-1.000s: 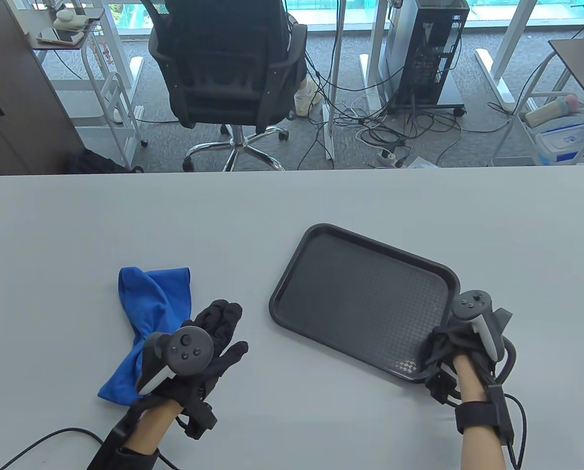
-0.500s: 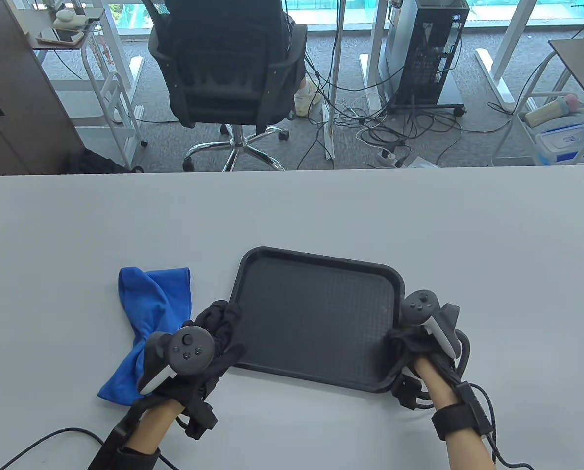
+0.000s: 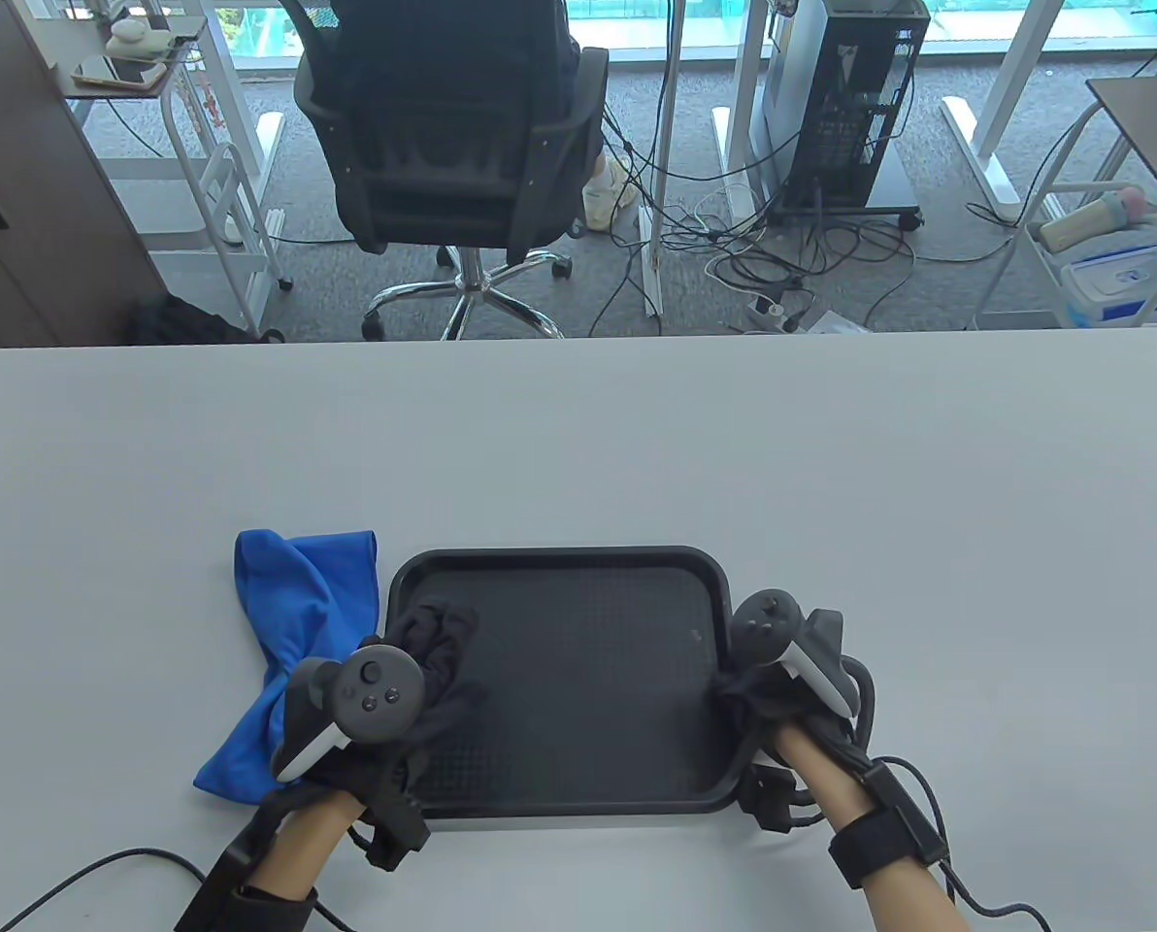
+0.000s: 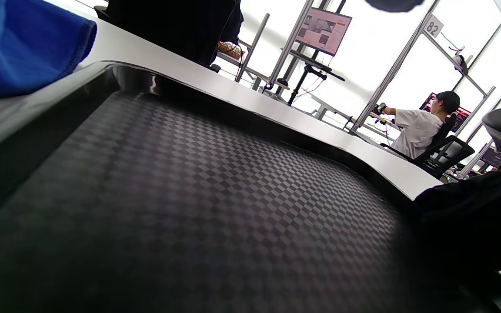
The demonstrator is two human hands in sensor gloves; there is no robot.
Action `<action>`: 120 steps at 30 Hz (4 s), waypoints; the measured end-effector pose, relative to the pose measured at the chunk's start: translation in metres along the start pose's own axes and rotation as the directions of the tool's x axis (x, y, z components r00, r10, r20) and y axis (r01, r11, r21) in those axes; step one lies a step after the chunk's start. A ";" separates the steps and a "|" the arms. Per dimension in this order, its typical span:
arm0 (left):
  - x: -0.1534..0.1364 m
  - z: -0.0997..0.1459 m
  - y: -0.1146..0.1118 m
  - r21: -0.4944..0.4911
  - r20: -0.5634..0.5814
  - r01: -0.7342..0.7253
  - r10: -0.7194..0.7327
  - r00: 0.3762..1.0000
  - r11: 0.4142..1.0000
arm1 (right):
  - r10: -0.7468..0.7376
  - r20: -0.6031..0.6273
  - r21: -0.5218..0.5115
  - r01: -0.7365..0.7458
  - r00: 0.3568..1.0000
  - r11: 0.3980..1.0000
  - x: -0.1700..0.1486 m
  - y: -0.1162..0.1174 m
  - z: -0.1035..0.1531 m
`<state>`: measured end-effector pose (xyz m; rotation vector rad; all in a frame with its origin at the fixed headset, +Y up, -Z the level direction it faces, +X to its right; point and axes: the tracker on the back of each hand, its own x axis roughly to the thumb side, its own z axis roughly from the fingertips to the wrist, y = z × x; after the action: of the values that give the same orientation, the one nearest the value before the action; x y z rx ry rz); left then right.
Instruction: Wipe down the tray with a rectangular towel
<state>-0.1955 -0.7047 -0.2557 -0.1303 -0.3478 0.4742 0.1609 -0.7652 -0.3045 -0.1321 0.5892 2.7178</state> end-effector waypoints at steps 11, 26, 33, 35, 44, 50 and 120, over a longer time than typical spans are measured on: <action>-0.020 0.000 0.018 0.112 -0.131 -0.008 0.023 0.991 0.994 | -0.001 -0.008 0.013 0.001 1.000 1.000 0.002 0.001 0.001; -0.128 0.019 0.036 0.031 -0.683 -0.088 0.085 0.726 0.996 | -0.015 -0.030 0.033 0.016 0.999 0.999 0.002 0.001 -0.001; -0.142 0.018 0.011 -0.158 -0.769 -0.093 -0.063 0.637 0.983 | -0.021 -0.031 0.040 0.022 0.999 0.999 0.001 0.001 -0.002; -0.144 0.017 0.006 -0.177 -0.774 -0.065 -0.098 0.625 0.982 | -0.027 -0.033 0.043 0.028 0.999 0.999 0.001 0.001 -0.002; -0.136 0.011 -0.005 -0.191 -0.765 0.143 -0.239 0.598 0.971 | -0.029 -0.035 0.048 0.031 0.999 0.998 0.000 0.000 -0.002; -0.131 0.010 0.006 -0.122 -0.753 0.257 -0.258 0.605 0.959 | -0.032 -0.035 0.052 0.033 0.999 0.998 0.000 0.000 -0.002; 0.076 -0.153 -0.076 -0.375 -0.030 0.587 -0.643 0.766 0.717 | -0.021 -0.100 0.018 0.023 0.995 1.000 0.000 0.004 -0.002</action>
<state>-0.0456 -0.7423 -0.3603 -0.3796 -0.2925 -0.2785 0.1591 -0.7693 -0.3046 -0.2699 0.6381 2.6957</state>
